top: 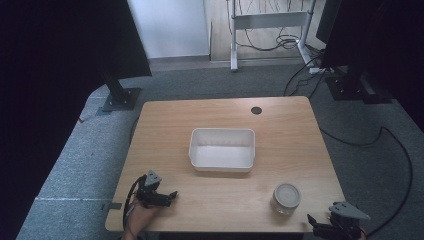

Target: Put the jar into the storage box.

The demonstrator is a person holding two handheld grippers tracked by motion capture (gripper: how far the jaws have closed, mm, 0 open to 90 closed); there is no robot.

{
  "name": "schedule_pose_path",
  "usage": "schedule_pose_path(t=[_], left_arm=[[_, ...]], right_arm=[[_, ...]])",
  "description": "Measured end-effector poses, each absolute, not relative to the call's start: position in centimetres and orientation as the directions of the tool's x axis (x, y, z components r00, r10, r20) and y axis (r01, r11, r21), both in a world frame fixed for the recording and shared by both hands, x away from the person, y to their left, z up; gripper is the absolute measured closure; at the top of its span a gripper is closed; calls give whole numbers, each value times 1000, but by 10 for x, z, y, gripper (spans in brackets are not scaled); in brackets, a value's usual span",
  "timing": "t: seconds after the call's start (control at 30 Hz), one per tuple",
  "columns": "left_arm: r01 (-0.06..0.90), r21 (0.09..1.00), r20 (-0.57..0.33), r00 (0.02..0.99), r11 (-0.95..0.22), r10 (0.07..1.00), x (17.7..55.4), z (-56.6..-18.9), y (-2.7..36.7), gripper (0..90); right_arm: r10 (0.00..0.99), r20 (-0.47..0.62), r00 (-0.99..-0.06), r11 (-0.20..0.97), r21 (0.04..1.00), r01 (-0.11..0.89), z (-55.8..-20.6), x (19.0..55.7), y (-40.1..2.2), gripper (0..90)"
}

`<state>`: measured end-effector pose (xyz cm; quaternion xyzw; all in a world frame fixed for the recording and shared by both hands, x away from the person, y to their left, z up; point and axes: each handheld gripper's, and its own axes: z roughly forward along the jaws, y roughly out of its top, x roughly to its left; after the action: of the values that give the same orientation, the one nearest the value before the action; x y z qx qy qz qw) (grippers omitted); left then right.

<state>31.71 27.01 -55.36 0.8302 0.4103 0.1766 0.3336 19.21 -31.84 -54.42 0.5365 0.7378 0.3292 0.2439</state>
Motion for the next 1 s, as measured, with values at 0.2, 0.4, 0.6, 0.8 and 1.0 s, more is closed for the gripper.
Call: schedule_pose_path(t=[0.2,0.4,0.6,0.8,1.0], left_arm=[[563,700,19,601,-440,799,317,-554,270,0],[563,700,19,600,-439,800,317,-554,270,0],[563,702,17,598,-435,801,317,-554,270,0],[563,702,18,598,-436,801,317,-554,270,0],[563,701,18,598,-436,801,317,-554,270,0]], right_arm=[[958,17,-285,175,753,634,-549,193,-320,11],[956,7,-293,190,748,636,-548,191,-319,15],[954,4,-299,197,742,640,-548,191,-319,15],[950,20,-312,194,746,637,-545,190,-316,12],[942,26,-334,200,754,625,-539,189,-313,1]])
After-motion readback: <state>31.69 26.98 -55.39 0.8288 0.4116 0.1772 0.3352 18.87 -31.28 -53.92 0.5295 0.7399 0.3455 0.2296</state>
